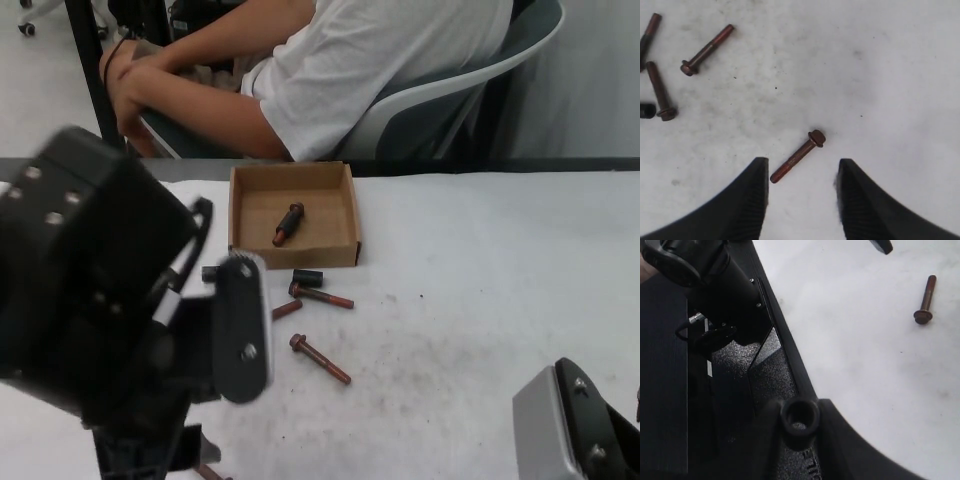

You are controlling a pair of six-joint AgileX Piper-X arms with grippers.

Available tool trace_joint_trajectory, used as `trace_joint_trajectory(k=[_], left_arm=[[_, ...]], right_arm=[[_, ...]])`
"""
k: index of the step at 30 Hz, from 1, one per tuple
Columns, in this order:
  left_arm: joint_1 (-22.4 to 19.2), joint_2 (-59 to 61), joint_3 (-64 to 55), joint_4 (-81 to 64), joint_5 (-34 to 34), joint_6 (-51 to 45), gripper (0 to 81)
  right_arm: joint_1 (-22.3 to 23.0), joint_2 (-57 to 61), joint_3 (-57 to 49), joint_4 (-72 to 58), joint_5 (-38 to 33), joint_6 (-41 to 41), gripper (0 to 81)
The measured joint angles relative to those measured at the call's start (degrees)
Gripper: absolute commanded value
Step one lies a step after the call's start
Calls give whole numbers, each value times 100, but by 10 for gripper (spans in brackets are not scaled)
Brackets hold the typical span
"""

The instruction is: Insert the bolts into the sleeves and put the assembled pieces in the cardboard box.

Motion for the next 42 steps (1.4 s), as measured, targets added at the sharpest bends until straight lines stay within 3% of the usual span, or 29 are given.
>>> trace_joint_trajectory(k=[9, 30, 36, 42], left_arm=[[0, 452, 0, 18, -18, 1234, 417], [0, 1594, 0, -257, -18, 2183, 417], [245, 1759, 0, -258, -70, 3072, 417], [469, 1769, 0, -489, -38, 3318, 417]], right_arm=[[0, 0, 0, 136, -7, -147, 2], [0, 0, 0, 145, -7, -255, 2], [0, 0, 0, 145, -7, -323, 2], [0, 0, 0, 145, -7, -427, 2]])
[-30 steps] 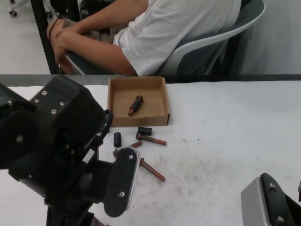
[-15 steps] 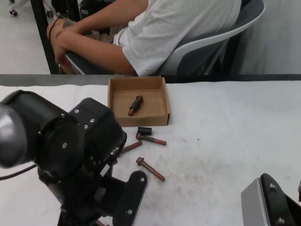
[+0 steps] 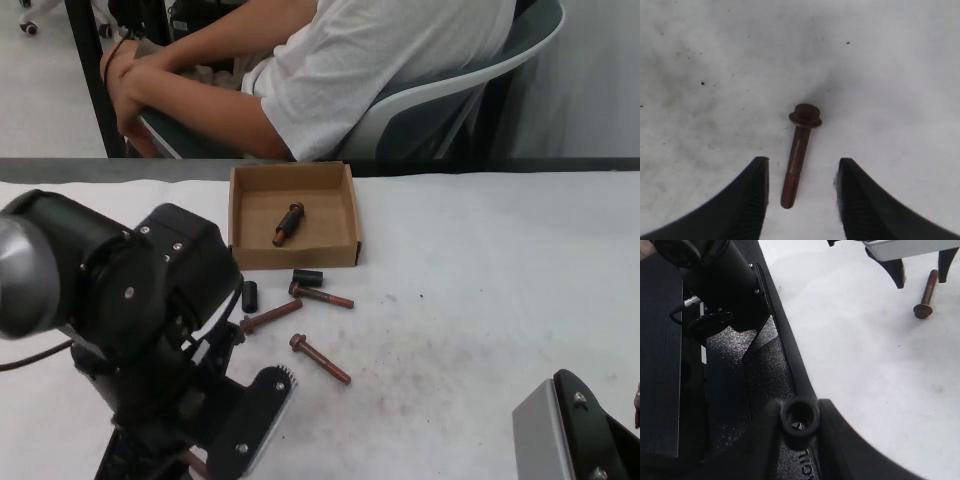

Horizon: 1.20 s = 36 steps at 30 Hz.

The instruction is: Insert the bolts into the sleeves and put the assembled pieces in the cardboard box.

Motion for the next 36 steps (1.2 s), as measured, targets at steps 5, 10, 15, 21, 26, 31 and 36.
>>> trace_joint_trajectory(k=[5, 10, 15, 21, 26, 31, 36], left_arm=[[29, 0, 51, -295, 147, 26, 417], [29, 319, 160, -361, 146, 206, 417], [29, 545, 199, -411, 121, 278, 417], [29, 628, 289, -718, 123, 278, 417], [29, 660, 289, -741, 123, 278, 315], [29, 705, 289, -597, 83, 278, 81], [29, 705, 289, -574, 6, 278, 8]], right_arm=[[0, 0, 0, 0, 0, -20, 2], [0, 0, 0, 0, 0, -20, 2], [0, 0, 0, 0, 0, -20, 2], [0, 0, 0, 0, 0, -38, 2], [0, 0, 0, 0, 0, -38, 2], [0, 0, 0, 0, 0, -38, 2], [0, 0, 0, 0, 0, -38, 2]])
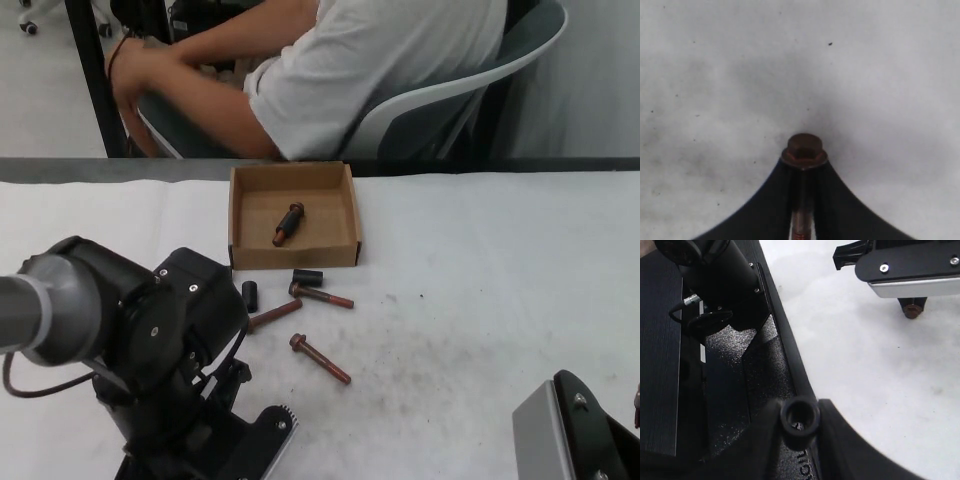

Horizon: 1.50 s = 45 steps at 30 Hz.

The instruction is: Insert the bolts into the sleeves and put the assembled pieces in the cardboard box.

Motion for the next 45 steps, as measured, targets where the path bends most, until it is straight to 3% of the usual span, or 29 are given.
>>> trace_joint_trajectory(k=[13, 28, 36, 45], left_arm=[[0, -296, 45, -76, 114, -1363, 8], [-123, -3121, 45, -211, 1122, -4086, 8], [-198, -4371, 45, -562, 1886, -6566, 8], [-196, -5080, 447, -690, 2089, -7560, 8]], right_arm=[[0, 0, 0, 410, 447, 37, 2], [0, 101, 0, 614, 509, 728, 2], [0, 1543, -489, 644, 646, 945, 2], [-93, 3285, -1875, 1399, 1247, 964, 2]])
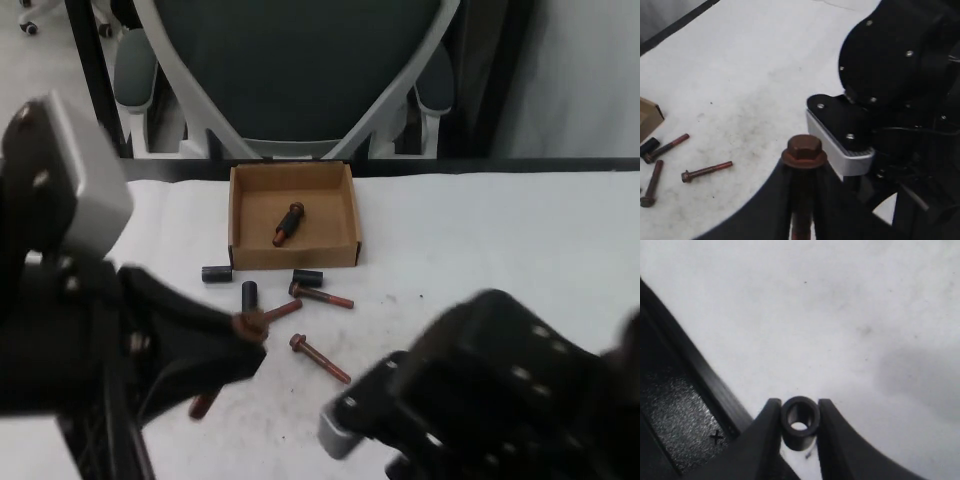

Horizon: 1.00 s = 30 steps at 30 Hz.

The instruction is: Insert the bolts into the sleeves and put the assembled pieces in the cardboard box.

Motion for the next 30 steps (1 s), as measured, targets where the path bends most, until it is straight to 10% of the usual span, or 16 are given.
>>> trace_joint_trajectory(k=[14, 22, 30], left_arm=[[0, -2127, 923, -402, 58, -1571, 8], [0, -2291, 931, -276, 58, -1585, 8], [0, -2291, 1011, -331, 58, -1571, 8]], right_arm=[[-777, 448, -606, 584, 217, 412, 4], [-819, 470, -717, 694, 113, 410, 398], [-819, 492, -717, 707, 173, 438, 377]])
